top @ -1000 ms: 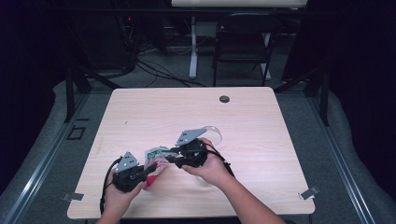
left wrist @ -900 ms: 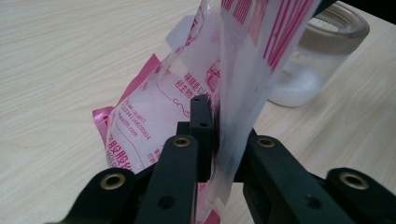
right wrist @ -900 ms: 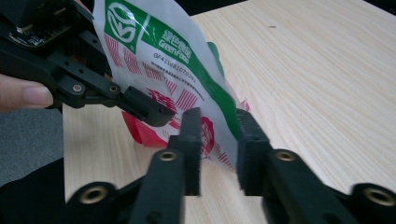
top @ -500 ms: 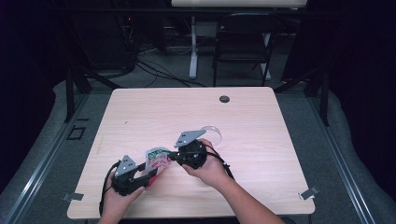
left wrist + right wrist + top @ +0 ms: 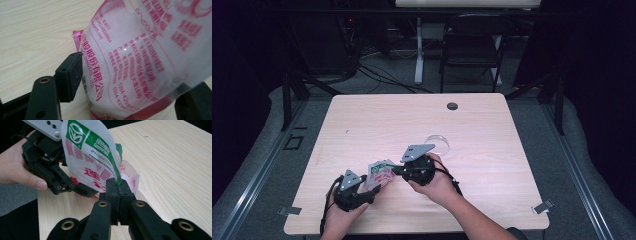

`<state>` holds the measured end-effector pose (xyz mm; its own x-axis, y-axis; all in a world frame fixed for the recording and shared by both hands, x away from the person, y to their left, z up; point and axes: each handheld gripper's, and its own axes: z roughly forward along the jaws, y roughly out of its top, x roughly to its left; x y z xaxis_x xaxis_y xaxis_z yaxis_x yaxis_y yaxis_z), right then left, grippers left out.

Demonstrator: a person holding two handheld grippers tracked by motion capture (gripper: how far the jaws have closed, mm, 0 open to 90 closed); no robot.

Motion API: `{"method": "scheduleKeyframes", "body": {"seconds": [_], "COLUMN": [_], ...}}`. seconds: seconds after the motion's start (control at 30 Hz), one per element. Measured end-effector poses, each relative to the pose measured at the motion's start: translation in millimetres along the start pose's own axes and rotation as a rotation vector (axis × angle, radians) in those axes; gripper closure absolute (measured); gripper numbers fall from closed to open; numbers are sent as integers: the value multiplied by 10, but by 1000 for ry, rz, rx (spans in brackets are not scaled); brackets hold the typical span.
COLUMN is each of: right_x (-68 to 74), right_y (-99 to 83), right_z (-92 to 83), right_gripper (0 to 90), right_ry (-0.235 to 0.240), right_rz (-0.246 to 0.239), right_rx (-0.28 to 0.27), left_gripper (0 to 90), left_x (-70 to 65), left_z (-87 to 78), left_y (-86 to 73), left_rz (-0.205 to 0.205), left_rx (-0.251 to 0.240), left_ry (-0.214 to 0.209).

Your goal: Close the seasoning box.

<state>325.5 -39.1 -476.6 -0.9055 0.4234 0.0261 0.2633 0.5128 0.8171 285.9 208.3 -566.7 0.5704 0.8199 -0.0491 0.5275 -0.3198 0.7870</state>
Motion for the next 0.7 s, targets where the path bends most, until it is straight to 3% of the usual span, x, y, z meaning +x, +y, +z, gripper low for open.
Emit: {"method": "scheduleKeyframes", "body": {"seconds": [0.13, 0.27, 0.7], "right_x": [2, 3, 33], "right_y": [-10, -21, -37], "right_z": [-5, -9, -17], "right_gripper": [892, 888, 882], "right_ry": [5, 5, 0], "right_rz": [6, 10, 22], "right_rx": [-4, -1, -1], "left_gripper": [304, 283, 285], "left_x": [0, -1, -21], "left_z": [43, 126, 268], "left_y": [-14, -32, 8], "left_rz": [2, 14, 59], "left_rx": [14, 74, 97], "left_ry": [9, 10, 29]}}
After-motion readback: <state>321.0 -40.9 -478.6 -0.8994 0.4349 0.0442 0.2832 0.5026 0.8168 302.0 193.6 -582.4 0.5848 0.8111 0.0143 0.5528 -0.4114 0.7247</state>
